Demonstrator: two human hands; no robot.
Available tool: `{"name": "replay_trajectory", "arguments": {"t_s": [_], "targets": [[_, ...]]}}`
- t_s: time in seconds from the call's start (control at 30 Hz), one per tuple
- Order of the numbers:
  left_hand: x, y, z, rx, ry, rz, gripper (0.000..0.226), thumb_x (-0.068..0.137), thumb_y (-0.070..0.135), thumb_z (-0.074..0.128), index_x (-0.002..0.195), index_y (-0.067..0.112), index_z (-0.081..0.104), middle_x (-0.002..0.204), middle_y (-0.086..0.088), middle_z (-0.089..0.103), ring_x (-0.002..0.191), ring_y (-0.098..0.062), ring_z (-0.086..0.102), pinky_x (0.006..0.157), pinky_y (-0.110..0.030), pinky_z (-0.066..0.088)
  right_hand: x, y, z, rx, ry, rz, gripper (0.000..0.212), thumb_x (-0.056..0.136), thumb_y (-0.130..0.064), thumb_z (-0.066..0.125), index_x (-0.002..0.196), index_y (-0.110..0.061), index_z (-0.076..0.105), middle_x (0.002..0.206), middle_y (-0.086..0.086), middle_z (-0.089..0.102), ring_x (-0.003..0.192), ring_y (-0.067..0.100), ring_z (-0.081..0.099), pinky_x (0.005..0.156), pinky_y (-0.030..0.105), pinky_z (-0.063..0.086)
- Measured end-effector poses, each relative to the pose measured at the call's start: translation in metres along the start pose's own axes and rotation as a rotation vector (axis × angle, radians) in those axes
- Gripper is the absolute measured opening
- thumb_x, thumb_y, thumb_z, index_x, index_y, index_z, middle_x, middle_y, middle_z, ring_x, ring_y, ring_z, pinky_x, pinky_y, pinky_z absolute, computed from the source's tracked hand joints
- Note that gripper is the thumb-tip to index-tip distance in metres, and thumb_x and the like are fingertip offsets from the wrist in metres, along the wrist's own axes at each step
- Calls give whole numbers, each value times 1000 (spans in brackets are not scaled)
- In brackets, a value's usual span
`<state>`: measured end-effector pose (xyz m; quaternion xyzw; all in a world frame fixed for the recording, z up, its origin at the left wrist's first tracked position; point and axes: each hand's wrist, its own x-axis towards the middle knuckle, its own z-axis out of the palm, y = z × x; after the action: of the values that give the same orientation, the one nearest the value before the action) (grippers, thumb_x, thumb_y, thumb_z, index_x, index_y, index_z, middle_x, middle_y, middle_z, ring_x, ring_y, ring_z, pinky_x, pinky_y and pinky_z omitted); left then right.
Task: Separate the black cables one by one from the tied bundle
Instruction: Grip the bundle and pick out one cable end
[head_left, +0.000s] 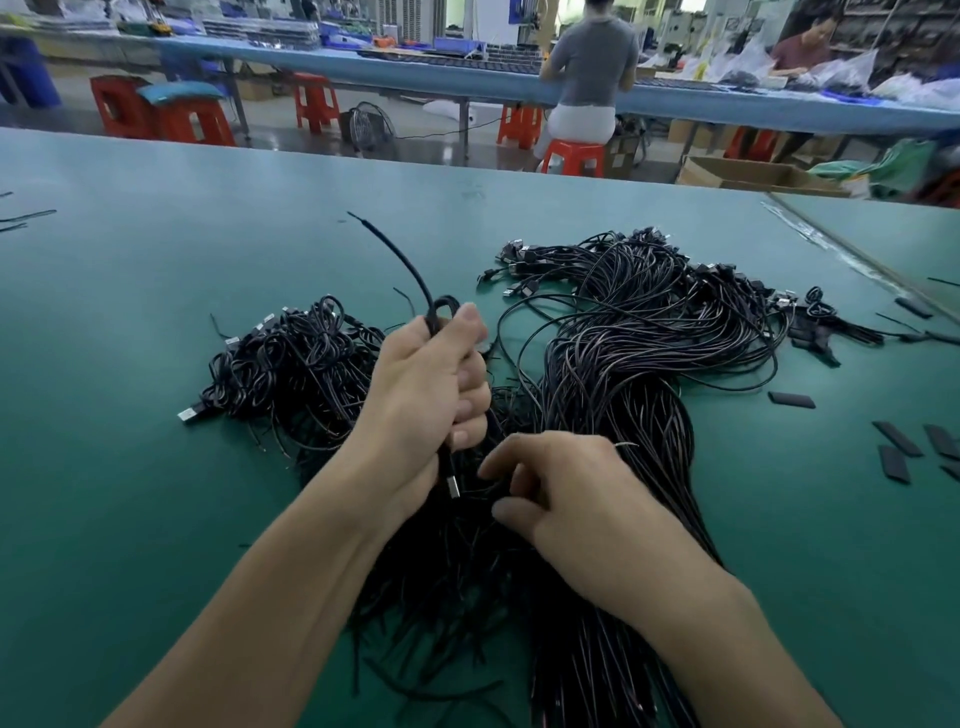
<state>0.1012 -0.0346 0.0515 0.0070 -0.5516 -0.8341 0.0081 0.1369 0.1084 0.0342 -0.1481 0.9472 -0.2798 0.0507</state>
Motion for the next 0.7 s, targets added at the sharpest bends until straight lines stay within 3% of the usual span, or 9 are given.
{"name": "replay_trajectory", "arguments": {"t_s": [0.13,0.2,0.27,0.53,0.7], "targets": [[-1,-1,0,9,22,0,41,106,36,44,67,21,40,47,8,32,38,-9,32,34,-19,28,0,1,10,-189,-48,-66,33,98,-34,57,130,-42,54,108,-12,46,107,10,48,80,26,42],[-1,-2,0,28,15,11,43,106,38,41,67,20,39,46,5,36,37,-13,38,36,-22,35,-1,2,13,-193,-7,-67,27,100,-34,53,127,-38,57,109,-11,47,108,12,48,77,24,39],[-1,-4,1,40,-9,18,43,107,39,38,68,19,39,46,1,41,36,-16,41,37,-24,38,0,2,14,-163,27,-70,21,99,-33,54,118,-35,63,107,-12,52,104,13,53,79,27,45],[-2,-2,-2,14,-85,17,44,106,42,35,66,24,39,47,9,25,36,-7,14,36,-15,13,4,6,2,7,115,-72,10,92,-30,67,99,-29,74,92,-11,70,86,12,66,81,36,55],[-6,2,0,-51,-185,-23,47,100,56,25,70,22,38,50,10,22,37,-5,13,36,-15,13,4,12,-12,-22,206,-133,9,92,-33,67,99,-32,72,95,-16,57,92,9,58,82,35,51]]}}
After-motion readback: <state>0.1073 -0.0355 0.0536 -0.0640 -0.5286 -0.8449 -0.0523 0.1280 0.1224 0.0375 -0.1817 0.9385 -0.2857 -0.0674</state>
